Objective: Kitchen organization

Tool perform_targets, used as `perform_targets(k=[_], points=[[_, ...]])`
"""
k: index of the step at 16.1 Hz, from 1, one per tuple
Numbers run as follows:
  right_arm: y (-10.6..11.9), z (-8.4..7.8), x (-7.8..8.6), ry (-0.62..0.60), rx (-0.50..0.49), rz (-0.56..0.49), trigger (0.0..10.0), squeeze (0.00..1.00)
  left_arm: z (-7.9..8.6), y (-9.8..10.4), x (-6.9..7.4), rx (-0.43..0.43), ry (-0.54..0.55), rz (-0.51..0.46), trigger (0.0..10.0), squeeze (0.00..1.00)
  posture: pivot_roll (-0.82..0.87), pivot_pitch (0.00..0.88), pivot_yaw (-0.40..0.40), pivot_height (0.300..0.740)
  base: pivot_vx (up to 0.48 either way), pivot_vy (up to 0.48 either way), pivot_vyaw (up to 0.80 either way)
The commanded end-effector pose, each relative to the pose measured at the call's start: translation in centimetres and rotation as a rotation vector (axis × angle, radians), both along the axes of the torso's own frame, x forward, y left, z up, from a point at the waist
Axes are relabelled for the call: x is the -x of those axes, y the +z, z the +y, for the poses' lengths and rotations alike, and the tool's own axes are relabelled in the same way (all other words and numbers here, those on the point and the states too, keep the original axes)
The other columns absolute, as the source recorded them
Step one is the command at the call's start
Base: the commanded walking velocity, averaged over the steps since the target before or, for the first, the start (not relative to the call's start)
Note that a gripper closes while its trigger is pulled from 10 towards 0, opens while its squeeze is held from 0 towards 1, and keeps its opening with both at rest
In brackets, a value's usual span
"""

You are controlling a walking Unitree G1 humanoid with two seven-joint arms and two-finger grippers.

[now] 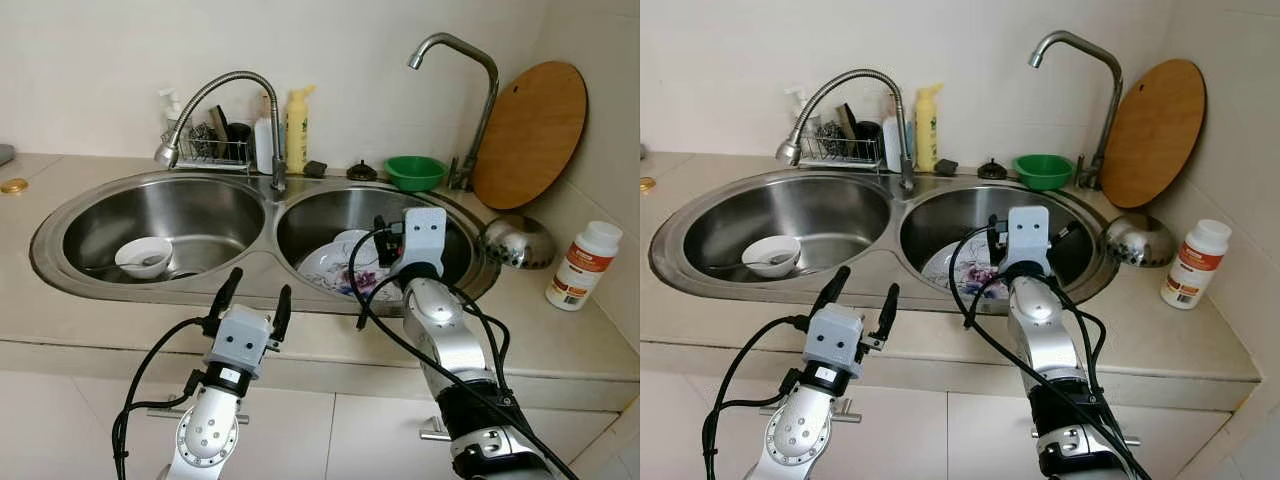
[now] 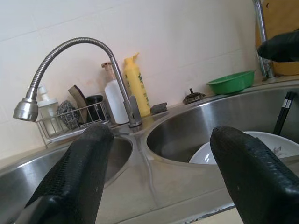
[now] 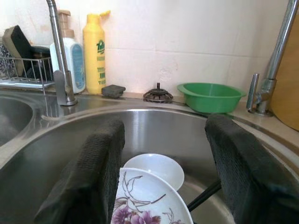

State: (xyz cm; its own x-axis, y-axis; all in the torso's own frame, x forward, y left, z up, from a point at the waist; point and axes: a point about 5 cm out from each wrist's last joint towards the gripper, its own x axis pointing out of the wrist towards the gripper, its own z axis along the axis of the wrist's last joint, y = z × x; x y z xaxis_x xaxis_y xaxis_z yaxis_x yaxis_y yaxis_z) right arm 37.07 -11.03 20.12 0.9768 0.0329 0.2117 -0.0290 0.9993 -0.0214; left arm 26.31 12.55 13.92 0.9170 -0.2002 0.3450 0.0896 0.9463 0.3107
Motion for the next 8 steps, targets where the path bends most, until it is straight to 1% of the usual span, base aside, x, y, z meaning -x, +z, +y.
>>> perform_targets(k=[1,7,8], points=[[0.6,-0.2,0.2,-0.002,-0.011,-0.032,10.0,0.00,-0.1,0.0,0.0,0.001,-0.005,0.006,10.0,0.00,0.12,0.000,-0.046,0.740,0.000,0.000,0.00],[0.6,-0.2,0.4,0.000,-0.011,-0.034,10.0,0.00,-0.1,0.0,0.0,0.003,-0.007,0.007,10.0,0.00,0.12,0.000,-0.046,0.740,0.000,0.000,0.00],[0.3,0.5,2.0,0.050,0.024,-0.112,10.0,0.00,0.0,0.8,0.0,0.002,0.003,-0.040,10.0,0.00,0.12,0.000,-0.052,0.740,0.000,0.480,0.00]])
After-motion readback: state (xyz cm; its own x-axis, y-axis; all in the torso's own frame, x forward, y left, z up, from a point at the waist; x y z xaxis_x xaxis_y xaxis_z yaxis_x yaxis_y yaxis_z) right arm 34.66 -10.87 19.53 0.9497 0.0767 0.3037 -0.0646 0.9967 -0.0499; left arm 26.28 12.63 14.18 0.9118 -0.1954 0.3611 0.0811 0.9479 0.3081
